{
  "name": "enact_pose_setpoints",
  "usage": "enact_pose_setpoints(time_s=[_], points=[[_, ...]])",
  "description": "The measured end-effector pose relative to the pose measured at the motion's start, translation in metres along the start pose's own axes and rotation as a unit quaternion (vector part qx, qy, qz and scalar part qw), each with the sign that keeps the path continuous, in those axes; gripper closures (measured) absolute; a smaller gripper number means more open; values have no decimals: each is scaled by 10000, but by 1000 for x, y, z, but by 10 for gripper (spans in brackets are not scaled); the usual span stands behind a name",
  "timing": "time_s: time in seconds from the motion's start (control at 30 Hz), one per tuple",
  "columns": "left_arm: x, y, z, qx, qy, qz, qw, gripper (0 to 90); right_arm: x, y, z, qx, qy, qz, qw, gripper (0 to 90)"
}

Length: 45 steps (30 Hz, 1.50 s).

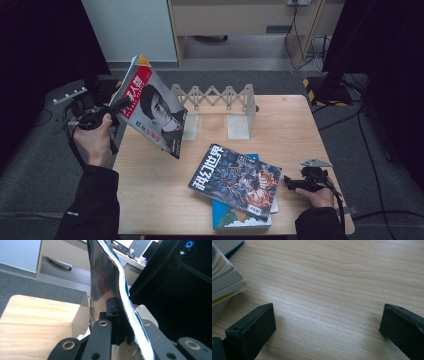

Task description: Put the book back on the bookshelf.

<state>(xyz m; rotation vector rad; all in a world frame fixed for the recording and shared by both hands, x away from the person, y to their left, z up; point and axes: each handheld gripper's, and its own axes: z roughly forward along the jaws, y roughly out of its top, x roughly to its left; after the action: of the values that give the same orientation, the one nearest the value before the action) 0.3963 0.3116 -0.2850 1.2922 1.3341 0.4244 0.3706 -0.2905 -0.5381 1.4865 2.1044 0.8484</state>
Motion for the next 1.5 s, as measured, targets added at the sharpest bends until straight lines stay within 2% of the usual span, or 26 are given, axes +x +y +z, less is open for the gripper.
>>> enact_pose_setpoints(time_s=[0.17,0.2,0.47,0.53,0.77,1.1,1.37,1.5], points=[[-2,2,10,8,149,161,9998,860,0,0,0,-6,1,13,10000,1],[-3,2,17,-2,169,233,9996,860,0,0,0,-7,1,15,10000,1],[-6,1,42,44,305,375,9988,860,0,0,0,-16,21,-16,10000,1],[-6,-1,52,102,401,459,9981,860,0,0,0,-19,25,-19,10000,1],[-8,-6,70,122,551,648,9963,861,0,0,0,-28,19,-5,10000,1],[-11,-18,86,209,698,919,9931,860,0,0,0,-29,22,-17,10000,1],[-6,-31,91,310,650,933,9930,859,0,0,0,-29,21,-6,10000,1],[-8,-31,89,344,628,988,9925,858,0,0,1,-35,25,2,10000,1]])
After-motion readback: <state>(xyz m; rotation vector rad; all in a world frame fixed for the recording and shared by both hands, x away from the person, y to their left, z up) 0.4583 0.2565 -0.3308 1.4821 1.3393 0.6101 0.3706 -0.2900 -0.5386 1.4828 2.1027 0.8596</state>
